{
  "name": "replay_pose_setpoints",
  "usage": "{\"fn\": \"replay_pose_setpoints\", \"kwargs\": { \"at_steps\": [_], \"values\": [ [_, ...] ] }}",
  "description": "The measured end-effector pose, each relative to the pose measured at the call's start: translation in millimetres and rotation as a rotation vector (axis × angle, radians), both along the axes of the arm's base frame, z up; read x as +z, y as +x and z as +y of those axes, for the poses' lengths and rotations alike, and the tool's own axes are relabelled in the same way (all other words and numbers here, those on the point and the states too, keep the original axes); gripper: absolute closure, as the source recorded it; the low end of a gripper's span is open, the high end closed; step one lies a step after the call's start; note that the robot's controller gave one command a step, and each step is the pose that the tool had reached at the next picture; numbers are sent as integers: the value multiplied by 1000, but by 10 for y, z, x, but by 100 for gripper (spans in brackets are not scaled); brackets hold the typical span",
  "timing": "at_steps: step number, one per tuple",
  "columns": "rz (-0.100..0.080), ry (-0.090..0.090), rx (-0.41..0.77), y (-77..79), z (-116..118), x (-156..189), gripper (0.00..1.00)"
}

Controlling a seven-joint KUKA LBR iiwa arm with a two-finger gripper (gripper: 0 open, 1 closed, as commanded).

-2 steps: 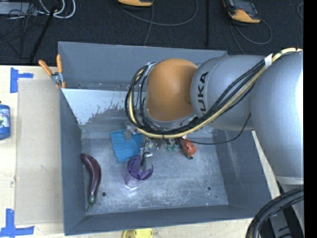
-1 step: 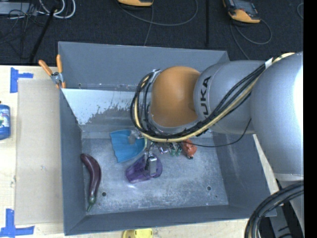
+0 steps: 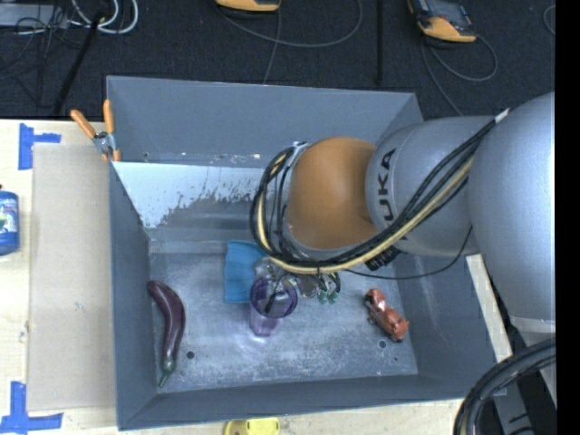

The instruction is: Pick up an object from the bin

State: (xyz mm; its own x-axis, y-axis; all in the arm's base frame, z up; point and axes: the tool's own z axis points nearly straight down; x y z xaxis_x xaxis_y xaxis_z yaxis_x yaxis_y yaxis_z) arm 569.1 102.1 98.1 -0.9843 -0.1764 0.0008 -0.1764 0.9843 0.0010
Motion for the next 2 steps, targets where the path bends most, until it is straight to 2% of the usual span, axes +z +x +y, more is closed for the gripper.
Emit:
{"fn": "replay_pose_setpoints", "kwargs": {
  "at_steps": [1,2],
  "values": [
    [0,0,0,0,0,0,100],
    [2,0,335,-750,-321,295,100]
  ]
}}
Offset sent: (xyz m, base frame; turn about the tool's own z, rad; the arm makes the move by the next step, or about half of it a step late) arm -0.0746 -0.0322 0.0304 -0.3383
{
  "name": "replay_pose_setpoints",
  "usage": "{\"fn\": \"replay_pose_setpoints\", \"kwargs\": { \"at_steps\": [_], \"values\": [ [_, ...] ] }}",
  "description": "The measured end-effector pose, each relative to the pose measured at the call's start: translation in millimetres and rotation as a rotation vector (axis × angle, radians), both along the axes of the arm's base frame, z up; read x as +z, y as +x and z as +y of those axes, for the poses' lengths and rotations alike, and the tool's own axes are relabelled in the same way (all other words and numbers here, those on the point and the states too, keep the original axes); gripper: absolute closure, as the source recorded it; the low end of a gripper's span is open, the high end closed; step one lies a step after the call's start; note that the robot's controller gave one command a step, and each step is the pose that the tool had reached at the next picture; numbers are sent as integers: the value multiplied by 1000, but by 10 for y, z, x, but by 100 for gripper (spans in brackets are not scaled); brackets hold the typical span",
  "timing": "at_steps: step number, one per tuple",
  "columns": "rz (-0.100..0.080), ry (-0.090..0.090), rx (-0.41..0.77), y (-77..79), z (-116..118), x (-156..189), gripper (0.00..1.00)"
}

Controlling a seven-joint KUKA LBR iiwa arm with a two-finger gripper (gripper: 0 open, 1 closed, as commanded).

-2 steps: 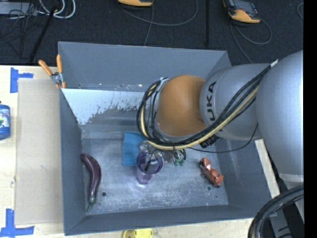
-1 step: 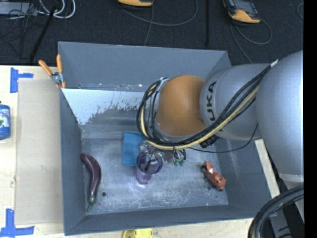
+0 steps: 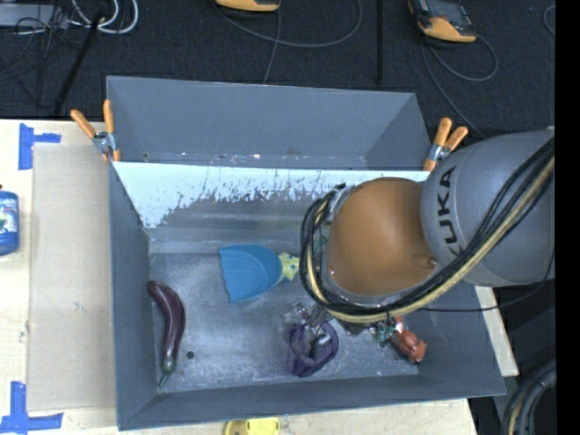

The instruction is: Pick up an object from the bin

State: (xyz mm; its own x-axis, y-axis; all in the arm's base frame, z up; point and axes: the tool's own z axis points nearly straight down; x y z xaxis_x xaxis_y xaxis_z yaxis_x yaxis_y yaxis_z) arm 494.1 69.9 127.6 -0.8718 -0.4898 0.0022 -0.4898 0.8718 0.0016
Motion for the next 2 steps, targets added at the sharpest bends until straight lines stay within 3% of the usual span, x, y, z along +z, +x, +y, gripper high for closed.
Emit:
{"fn": "replay_pose_setpoints", "kwargs": {
  "at_steps": [1,2],
  "values": [
    [0,0,-1,0,-1,0,100],
    [-12,1,-55,11,81,1908,100]
  ]
}}
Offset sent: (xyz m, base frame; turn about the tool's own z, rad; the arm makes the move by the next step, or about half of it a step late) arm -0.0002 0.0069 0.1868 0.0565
